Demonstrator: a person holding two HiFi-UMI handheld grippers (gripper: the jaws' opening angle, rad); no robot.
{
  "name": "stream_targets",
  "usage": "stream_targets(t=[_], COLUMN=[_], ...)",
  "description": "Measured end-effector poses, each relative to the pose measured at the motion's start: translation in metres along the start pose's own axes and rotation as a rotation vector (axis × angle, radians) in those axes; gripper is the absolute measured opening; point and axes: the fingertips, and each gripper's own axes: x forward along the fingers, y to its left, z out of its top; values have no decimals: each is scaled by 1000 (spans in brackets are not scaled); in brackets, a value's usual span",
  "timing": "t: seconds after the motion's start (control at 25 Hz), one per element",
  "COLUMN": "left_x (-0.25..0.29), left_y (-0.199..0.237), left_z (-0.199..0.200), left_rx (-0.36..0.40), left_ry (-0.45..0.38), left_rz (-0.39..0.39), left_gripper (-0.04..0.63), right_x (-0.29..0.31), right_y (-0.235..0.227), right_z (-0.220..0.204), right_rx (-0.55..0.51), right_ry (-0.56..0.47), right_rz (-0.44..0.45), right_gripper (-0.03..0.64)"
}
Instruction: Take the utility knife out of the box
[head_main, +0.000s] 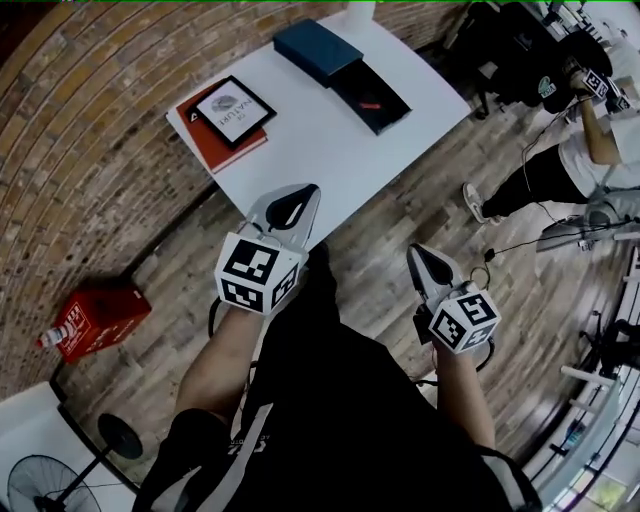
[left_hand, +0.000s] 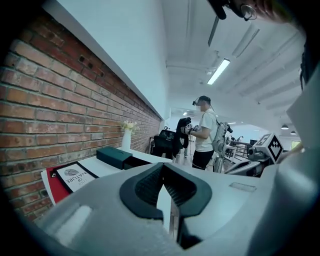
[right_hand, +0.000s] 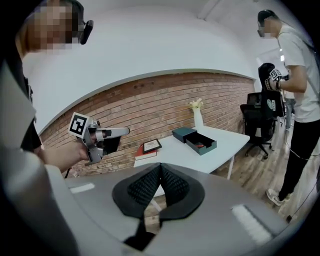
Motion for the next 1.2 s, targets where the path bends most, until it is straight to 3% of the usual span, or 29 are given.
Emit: stream_targets(t=[0.32,0.6,0.92,1.2], left_x=[74,126,135,148], left_y=[80,139,181,191], left_z=[-2,-36,-32,-27], left_rx=[-72,-173,-184,-221], left_ry=[4,38,40,38], left_rz=[73,111,169,230], left_gripper=[8,8,8,8], right_x=[112,211,266,297], right_y=[-50,-70,-80,-96], right_z=[45,58,74,98], right_rx=[-51,-111,-163,-200], right_ry=[83,135,193,206], right_rz=[98,153,205,266], right_gripper=[0,0,0,0])
